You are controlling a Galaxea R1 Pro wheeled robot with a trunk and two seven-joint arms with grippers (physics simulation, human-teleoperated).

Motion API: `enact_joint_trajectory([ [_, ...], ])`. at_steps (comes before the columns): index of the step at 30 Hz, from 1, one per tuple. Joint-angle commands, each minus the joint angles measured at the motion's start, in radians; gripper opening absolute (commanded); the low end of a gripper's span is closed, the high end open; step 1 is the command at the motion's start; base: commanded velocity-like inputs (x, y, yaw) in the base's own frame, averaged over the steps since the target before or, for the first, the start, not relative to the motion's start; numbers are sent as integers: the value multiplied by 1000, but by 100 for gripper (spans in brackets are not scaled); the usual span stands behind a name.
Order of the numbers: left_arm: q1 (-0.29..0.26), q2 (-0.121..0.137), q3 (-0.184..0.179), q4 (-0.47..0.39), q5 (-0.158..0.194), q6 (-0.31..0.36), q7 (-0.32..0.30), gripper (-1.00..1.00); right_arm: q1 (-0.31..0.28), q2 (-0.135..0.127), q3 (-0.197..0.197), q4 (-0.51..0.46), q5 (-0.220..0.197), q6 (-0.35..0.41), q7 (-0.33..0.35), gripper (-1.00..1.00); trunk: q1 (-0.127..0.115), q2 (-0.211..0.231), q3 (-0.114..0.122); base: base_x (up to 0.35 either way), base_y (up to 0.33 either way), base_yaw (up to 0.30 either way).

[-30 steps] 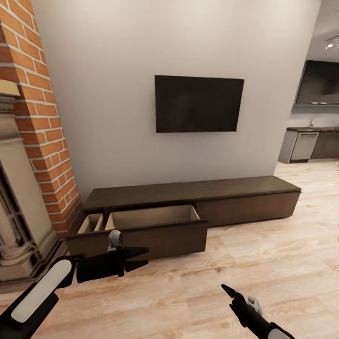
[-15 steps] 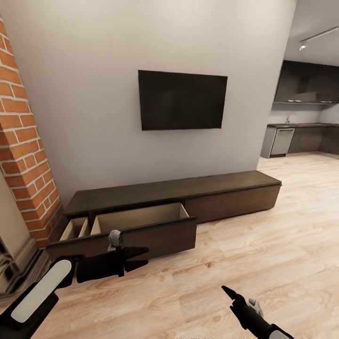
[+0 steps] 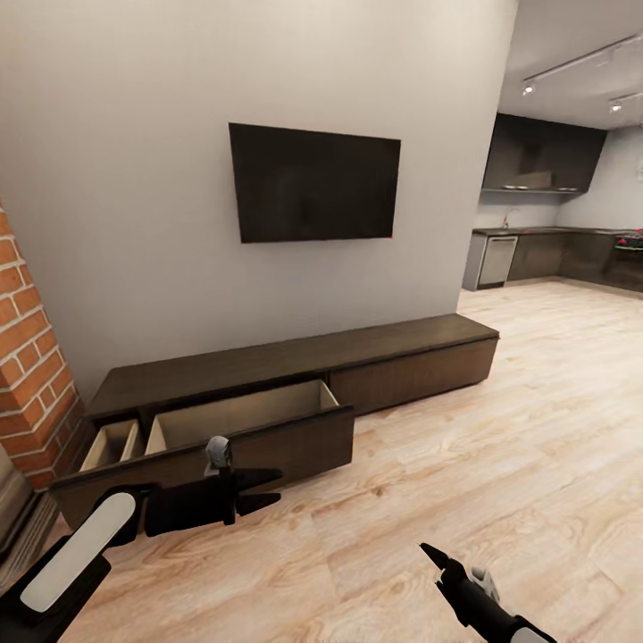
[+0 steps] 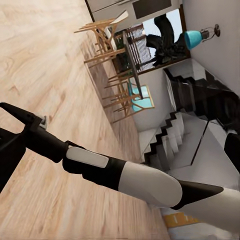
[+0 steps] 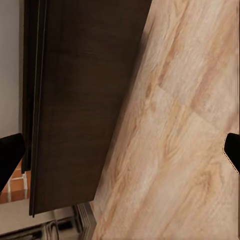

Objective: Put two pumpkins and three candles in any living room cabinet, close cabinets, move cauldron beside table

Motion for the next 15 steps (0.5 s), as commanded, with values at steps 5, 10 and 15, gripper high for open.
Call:
enact_joint_trajectory([
  [5, -1, 1, -1, 0, -6, 0, -8, 100, -1, -1, 0, 1, -9, 9, 2, 100, 0, 0, -7, 0, 2, -214],
  [10, -1, 1, 0, 0, -5, 1, -9, 100, -1, -2, 0, 2, -9, 9, 2, 100, 0, 0, -12, 0, 0, -214],
  [15, -1, 1, 3, 0, -3, 2, -11, 100, -1, -2, 0, 2, -9, 9, 1, 100, -12, 21, -8, 0, 0, -214],
])
